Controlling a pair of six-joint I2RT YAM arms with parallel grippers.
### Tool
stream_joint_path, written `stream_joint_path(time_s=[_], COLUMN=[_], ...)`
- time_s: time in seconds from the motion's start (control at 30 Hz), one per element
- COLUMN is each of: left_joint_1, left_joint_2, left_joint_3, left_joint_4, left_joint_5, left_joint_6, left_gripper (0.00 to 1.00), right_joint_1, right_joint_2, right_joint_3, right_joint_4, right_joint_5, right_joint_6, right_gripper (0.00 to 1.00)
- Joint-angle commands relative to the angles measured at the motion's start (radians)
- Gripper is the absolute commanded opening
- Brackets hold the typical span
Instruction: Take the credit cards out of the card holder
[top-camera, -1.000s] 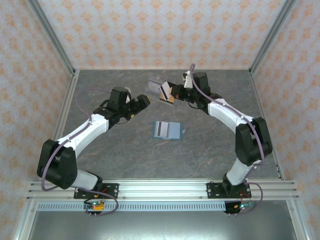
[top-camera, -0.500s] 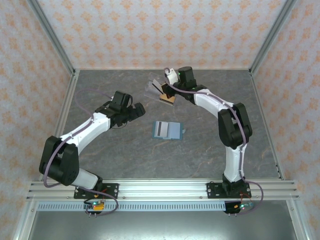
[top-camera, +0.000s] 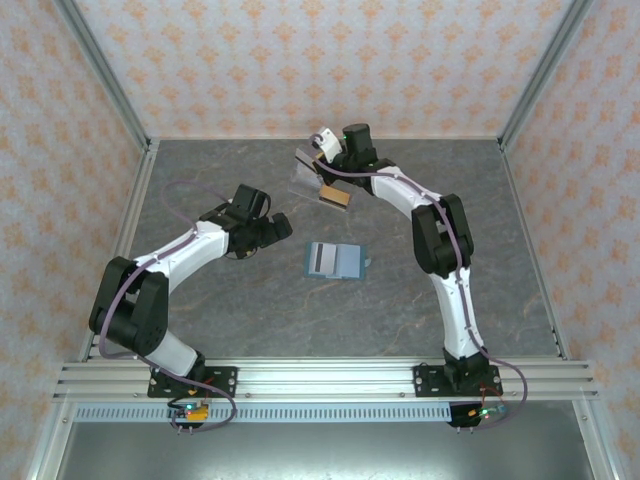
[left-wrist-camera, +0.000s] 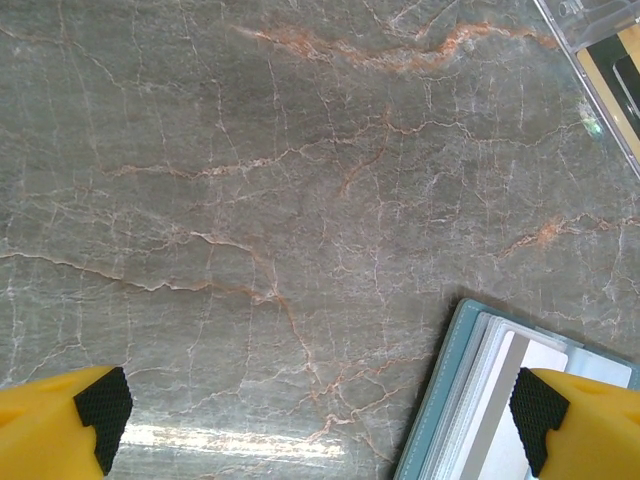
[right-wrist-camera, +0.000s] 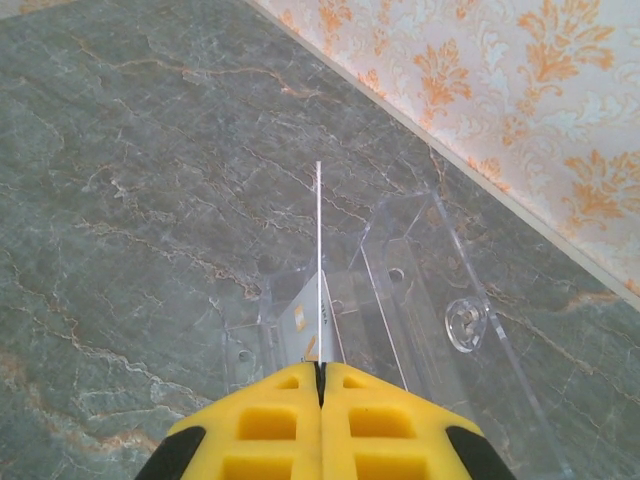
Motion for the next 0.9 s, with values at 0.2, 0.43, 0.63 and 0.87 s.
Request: stream_joint_path(time_s=[0.2,0.43,0.63,0.87], left_joint_1=[0.002,0.002,0.002,0.002], left_joint_2=[0.026,0.034,0.035,0.037], left_joint_3=[0.013,0.009,0.005,0.006], left_joint_4=[-0.019,-0.016,-0.012,-0.010], left_joint_5=[0.025,0.034,0.040,0.048], left_joint_6=[0.011,0.015,0.015,0.017], left_gripper=[1.00,1.00,1.00,1.00], right_joint_1=[0.003,0.002,0.002,0.002], right_joint_2=[0.054,0.068,0.077,0.067], right_joint_3=[0.075,0.095,0.119,0.126], right_joint_4=[-0.078,-0.128,-0.161,-0.156], right_joint_5=[-0.023,-0.007,0.003,0.045], right_joint_6=[-0.119,-0.170,-0.177,-0.123], right_gripper=[0.00,0.00,0.02,0.24])
